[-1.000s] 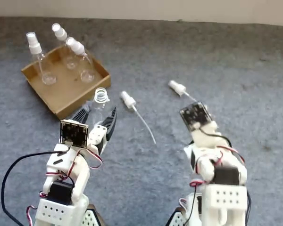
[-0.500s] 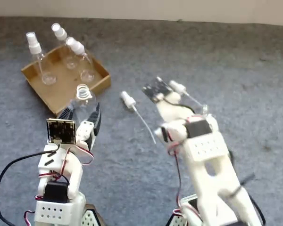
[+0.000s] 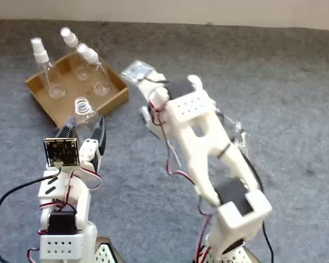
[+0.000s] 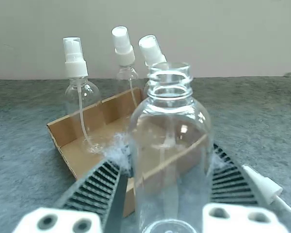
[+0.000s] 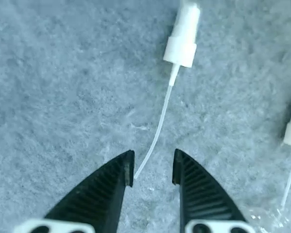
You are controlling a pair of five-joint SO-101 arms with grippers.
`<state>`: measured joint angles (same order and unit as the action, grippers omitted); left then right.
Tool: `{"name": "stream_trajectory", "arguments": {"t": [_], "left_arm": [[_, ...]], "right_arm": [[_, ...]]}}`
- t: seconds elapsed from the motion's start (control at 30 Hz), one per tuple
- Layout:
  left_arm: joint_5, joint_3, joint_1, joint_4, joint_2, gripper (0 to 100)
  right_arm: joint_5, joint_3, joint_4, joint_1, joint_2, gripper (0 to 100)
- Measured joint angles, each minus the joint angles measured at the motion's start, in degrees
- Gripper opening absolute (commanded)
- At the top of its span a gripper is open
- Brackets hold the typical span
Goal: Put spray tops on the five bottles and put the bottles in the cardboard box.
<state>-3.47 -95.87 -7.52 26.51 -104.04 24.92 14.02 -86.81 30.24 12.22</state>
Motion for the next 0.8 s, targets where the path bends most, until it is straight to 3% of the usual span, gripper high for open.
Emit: {"name": "stream_trajectory", "arguments": {"t": [0.1,0.3,0.8], "left_arm": [[0.0,0.0,-0.26,0.0,0.0,8],[0.0,0.0,-0.26,0.0,0.0,8],[0.0,0.0,-0.26,0.0,0.0,8]], "right_arm": [[0.0,9.05,-3.34,1.67,7.3,13.5],[0.0,25.67,-5.1,2.02,21.1,24.9],[0.0,48.53,-5.19,1.85,44.75,24.9]]}}
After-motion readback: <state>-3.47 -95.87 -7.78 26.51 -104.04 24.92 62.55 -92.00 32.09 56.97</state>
